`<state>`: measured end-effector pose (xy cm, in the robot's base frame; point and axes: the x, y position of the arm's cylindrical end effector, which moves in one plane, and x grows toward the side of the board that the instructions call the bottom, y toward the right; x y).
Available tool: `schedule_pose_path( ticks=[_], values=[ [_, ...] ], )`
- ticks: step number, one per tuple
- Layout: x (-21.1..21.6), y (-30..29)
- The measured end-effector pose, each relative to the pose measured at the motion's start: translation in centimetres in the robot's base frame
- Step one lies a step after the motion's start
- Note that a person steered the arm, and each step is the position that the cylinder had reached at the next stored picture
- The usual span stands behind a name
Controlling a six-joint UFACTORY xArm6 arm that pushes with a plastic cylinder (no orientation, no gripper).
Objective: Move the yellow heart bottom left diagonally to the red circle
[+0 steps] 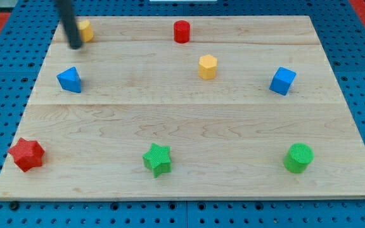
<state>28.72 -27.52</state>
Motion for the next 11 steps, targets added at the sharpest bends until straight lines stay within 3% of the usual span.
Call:
schedule_pose_path(
  ticks=[1, 2, 6, 8, 9, 11],
  values=[
    [-2.6, -2.1],
    [-5.0, 1.3],
    [-2.6, 13.9],
    [-5.8, 11.8],
    [-5.7, 16.2],
    [-1.4, 24.6]
  ],
)
